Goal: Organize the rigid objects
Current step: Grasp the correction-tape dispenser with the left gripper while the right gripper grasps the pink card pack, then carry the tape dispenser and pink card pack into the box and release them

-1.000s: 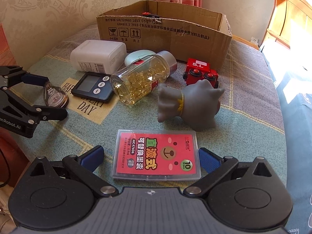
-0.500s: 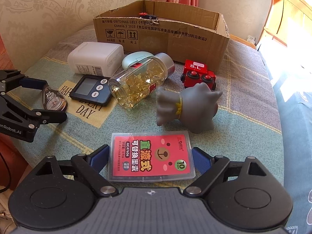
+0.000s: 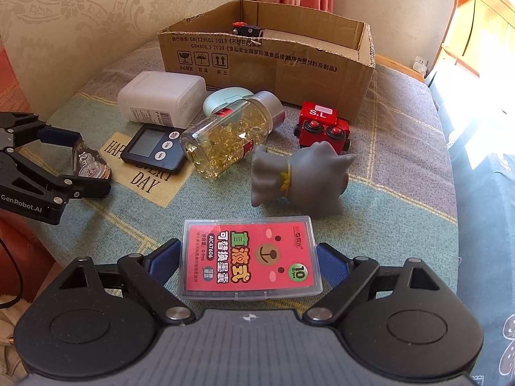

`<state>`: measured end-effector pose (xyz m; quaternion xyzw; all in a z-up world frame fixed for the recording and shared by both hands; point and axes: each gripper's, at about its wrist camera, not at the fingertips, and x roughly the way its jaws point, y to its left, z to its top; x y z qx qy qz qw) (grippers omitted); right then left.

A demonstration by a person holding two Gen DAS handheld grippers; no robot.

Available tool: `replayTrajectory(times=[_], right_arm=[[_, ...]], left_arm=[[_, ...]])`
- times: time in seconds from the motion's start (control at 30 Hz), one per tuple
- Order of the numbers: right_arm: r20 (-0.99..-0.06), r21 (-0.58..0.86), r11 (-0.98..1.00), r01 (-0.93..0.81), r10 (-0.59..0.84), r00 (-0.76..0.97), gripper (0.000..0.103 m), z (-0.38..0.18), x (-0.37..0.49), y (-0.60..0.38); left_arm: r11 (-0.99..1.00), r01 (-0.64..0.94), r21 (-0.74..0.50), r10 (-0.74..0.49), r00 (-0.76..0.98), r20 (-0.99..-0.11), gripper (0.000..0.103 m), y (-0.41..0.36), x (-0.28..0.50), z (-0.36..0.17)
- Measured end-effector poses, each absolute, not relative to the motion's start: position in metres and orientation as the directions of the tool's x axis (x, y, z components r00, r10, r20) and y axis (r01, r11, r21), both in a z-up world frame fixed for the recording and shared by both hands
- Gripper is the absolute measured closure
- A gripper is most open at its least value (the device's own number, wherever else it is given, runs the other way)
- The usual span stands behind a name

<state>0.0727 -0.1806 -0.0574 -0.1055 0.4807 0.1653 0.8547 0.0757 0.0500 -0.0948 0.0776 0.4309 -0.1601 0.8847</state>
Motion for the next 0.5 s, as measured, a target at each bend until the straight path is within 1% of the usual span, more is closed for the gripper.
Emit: replayTrajectory(times=[0.17, 0.3, 0.5], right_arm=[[-0.852, 0.004, 0.919, -0.394, 0.21, 0.48, 0.011, -0.042, 0.074, -0.188], [-0.832, 0.019, 0.911, -0.412, 0.243, 0.498, 0.011, -0.022, 0.081, -0.194], [-0.791, -0.026, 0.897, -0.44, 0.251, 0.557, 0.011, 0.006, 0.102, -0.197]], left_arm=[[0.934, 0.358, -0.003, -0.232, 0.599, -0.767, 0.014, 0.043, 0.074, -0.072], [0.931, 0.366, -0.001, -0.253, 0.642, -0.724, 0.014, 0.032, 0.081, -0.048], [0.932, 0.362, 0.02, -0.263, 0.713, -0.65, 0.014, 0.013, 0.11, -0.017]])
